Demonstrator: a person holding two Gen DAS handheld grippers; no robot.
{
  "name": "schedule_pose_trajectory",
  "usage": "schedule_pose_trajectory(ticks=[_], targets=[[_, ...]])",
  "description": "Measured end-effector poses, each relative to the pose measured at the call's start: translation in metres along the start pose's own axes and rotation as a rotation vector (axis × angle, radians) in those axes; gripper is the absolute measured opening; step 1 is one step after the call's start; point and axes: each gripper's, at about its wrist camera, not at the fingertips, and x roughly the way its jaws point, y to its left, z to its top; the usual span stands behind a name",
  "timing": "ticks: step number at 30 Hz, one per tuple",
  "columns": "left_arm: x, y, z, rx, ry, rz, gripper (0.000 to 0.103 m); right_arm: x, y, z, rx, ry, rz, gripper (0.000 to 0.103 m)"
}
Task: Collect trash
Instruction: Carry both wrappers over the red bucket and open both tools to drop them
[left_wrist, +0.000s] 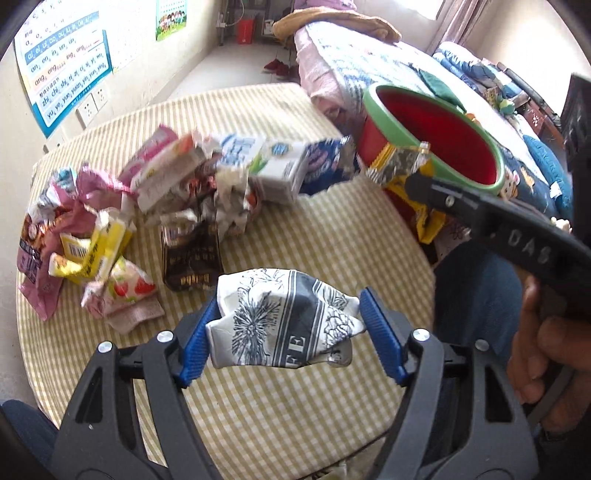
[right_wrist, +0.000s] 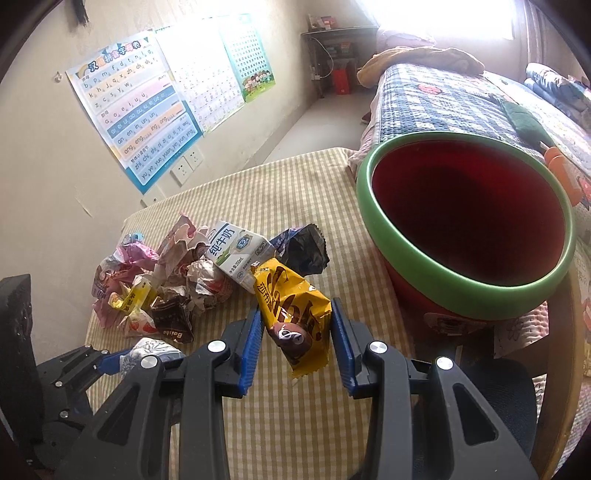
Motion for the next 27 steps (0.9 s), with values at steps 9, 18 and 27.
schedule_pose_trajectory(ticks=[9, 18, 27], targets=[[-0.025, -0.02, 0.049, 0.009, -0.104, -0.042, 0.072, -0.022, -0.026, 0.029, 0.024, -0.064, -0.038, 0.035], [-0.026, -0.049, 0.098, 0.03, -0.16, -0.109, 0.072, -0.045, -0.068, 0.06, 0.067, -0.133, -0.093, 0.035], [-0.012, -0.085, 0.138, 0.069, -0.173, -0.178, 0.072, -0.05, -0.119, 0.072, 0.134, -0.154, -0.152, 0.035]])
